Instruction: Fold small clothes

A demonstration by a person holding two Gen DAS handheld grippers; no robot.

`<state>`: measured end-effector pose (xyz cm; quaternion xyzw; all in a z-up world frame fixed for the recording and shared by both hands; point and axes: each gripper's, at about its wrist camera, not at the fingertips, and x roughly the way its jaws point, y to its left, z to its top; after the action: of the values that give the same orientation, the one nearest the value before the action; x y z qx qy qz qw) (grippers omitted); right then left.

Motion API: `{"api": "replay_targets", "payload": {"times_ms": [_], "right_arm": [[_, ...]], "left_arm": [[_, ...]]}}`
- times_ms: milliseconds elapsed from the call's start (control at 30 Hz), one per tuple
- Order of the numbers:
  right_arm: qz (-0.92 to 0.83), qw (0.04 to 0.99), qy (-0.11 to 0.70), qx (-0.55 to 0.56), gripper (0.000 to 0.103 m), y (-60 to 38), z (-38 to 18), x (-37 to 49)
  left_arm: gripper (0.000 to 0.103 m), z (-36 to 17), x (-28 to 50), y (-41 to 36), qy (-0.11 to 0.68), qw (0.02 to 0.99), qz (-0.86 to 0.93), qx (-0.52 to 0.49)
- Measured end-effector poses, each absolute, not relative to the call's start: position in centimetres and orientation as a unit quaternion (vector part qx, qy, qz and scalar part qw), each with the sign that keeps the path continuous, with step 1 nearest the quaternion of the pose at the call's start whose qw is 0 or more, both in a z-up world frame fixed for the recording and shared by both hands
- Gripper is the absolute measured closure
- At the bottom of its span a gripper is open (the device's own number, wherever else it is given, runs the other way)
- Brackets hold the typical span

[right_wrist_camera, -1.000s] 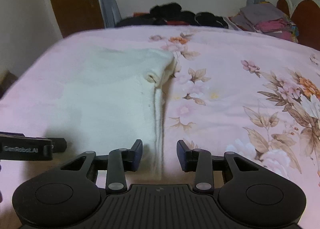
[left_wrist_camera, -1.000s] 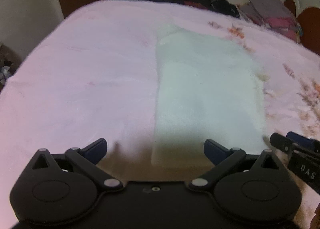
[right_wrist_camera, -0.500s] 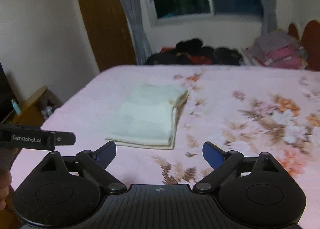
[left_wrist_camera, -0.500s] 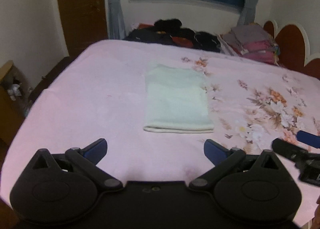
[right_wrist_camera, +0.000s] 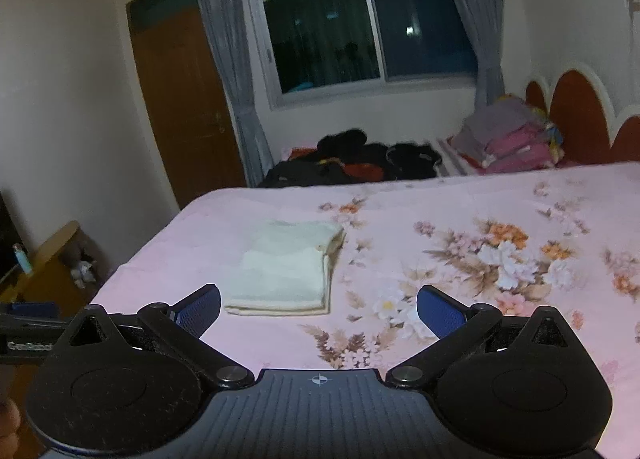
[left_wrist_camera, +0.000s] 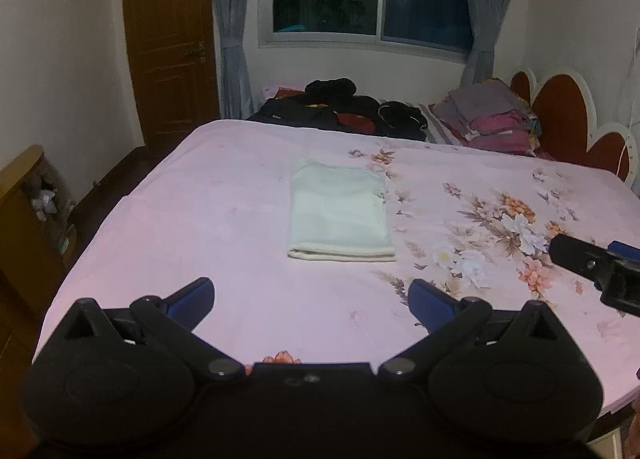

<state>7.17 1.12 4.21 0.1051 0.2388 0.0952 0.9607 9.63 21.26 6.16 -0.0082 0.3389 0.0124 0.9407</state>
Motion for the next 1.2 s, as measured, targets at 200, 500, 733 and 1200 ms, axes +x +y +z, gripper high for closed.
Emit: {"api": "replay_targets", "payload": {"times_ms": [200,500,733,1200], "right_arm": [[0.107,0.959,0.237,0.110,0.000,1.1,4.3,6.1],[0.108,0.959,0.236,0.114,0.000,1.3,4.1,5.9],[0.114,0.957,0.241,0.111,0.000,1.7,3.9,6.3],[0.122,0.955,0.248,0.110,0.000,2.2,3.2,7.4]], "left_arm": [[0.000,6.3,9.0,21.7,0.340,0.940,0.013,-0.009],[0.000,6.4,8.6,21.7,0.331,0.943,0.020,-0.003],[0.000,6.3,8.7,21.9,0.330,0.944,0.025,-0.006],[0.000,6.1,8.9,22.0,0.333,0.942,0.039,-0.010]]}}
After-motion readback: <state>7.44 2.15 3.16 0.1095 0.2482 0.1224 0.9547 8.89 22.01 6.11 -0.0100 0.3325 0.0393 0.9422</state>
